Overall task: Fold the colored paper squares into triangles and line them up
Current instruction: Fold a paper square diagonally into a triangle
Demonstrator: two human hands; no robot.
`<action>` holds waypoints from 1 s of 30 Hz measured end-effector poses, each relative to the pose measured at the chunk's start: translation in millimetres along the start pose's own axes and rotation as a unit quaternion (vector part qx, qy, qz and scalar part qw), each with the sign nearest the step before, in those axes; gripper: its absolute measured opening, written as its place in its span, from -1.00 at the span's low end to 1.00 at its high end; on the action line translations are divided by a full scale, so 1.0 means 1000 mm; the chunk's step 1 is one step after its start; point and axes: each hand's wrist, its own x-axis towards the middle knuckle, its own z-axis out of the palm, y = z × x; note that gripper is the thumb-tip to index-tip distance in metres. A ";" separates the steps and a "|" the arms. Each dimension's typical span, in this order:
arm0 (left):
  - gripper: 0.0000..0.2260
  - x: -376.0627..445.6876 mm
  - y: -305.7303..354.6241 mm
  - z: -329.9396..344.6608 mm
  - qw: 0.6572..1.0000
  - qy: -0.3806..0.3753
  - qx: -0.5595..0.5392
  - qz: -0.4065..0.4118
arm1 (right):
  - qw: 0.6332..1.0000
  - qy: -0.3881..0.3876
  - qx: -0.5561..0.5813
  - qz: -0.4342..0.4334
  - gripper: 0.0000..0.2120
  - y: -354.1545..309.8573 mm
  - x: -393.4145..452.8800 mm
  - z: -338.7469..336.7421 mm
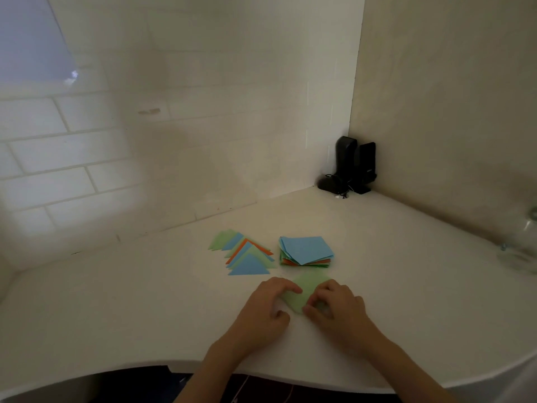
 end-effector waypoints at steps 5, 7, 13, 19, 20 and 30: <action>-0.69 -0.006 -0.005 0.004 0.986 0.018 0.140 0.091 | 0.988 -0.092 0.073 -0.096 -0.95 0.012 0.002 -0.023; -0.82 -0.007 -0.006 0.005 0.978 0.036 0.170 0.112 | 0.983 -0.088 0.102 -0.121 -0.91 0.015 -0.001 -0.027; -0.92 -0.011 -0.007 0.009 0.980 0.061 0.142 0.127 | 0.977 0.008 0.150 -0.149 -0.86 0.028 -0.016 -0.014; -0.81 -0.011 -0.015 0.009 0.985 0.089 0.136 0.057 | 0.987 0.019 0.036 -0.153 -0.61 0.029 -0.024 -0.005; -0.76 -0.009 -0.014 0.009 0.985 0.093 0.138 0.036 | 0.988 0.040 0.026 -0.144 -0.60 0.026 -0.024 -0.001; -0.53 -0.002 0.007 0.011 0.953 0.045 0.262 -0.148 | 0.977 0.199 0.006 -0.081 -0.71 0.010 -0.018 0.024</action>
